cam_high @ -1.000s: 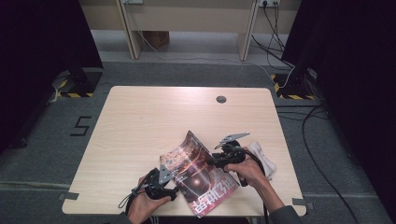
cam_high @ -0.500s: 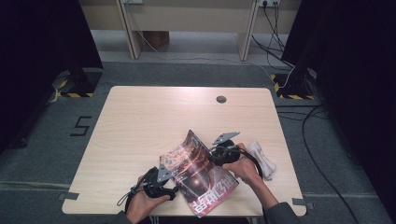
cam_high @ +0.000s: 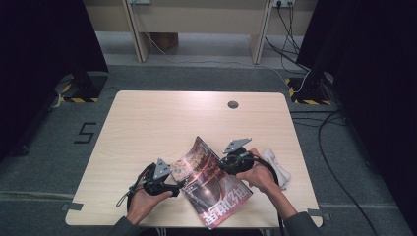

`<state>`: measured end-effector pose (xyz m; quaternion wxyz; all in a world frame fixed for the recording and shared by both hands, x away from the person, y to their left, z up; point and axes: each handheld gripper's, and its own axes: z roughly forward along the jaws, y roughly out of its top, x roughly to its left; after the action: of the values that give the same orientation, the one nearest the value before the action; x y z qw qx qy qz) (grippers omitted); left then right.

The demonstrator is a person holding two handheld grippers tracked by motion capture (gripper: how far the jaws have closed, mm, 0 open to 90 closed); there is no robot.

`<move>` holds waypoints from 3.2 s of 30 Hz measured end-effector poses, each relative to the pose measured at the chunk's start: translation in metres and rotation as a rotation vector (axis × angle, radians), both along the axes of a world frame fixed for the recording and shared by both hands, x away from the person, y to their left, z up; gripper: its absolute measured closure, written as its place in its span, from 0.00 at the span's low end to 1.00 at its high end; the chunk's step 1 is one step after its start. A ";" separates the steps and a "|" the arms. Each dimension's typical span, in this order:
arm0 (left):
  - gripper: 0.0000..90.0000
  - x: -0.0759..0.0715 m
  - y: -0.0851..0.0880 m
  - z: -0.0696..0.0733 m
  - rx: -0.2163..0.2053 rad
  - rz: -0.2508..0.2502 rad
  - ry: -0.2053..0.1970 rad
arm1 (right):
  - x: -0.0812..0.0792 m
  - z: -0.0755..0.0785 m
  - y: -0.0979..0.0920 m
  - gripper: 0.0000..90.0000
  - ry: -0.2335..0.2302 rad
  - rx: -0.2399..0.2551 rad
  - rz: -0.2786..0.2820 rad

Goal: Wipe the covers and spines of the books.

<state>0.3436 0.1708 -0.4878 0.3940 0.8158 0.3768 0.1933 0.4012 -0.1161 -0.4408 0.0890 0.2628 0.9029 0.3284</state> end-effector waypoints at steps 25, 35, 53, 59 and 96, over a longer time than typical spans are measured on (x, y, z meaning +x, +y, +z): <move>0.17 0.067 -0.014 -0.004 -0.158 -0.222 -0.063 | -0.020 0.020 0.005 0.88 -0.043 0.021 0.134; 0.25 0.065 -0.016 -0.010 -0.149 -0.286 -0.050 | -0.020 0.019 0.013 0.89 -0.045 -0.006 0.161; 0.75 0.048 0.003 -0.008 -0.012 -0.286 -0.136 | 0.003 0.014 0.021 0.91 -0.023 -0.088 0.105; 0.80 0.038 0.004 -0.002 0.019 -0.274 -0.165 | 0.003 0.015 0.021 0.89 -0.022 -0.077 0.105; 0.91 -0.014 0.019 0.003 -0.032 -0.196 -0.143 | -0.010 -0.008 -0.106 0.42 -0.112 0.065 -0.449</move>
<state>0.3297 0.1894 -0.4850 0.4498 0.8265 0.2692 0.2054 0.3908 -0.2223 -0.4490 0.2014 0.4409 0.8045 0.3432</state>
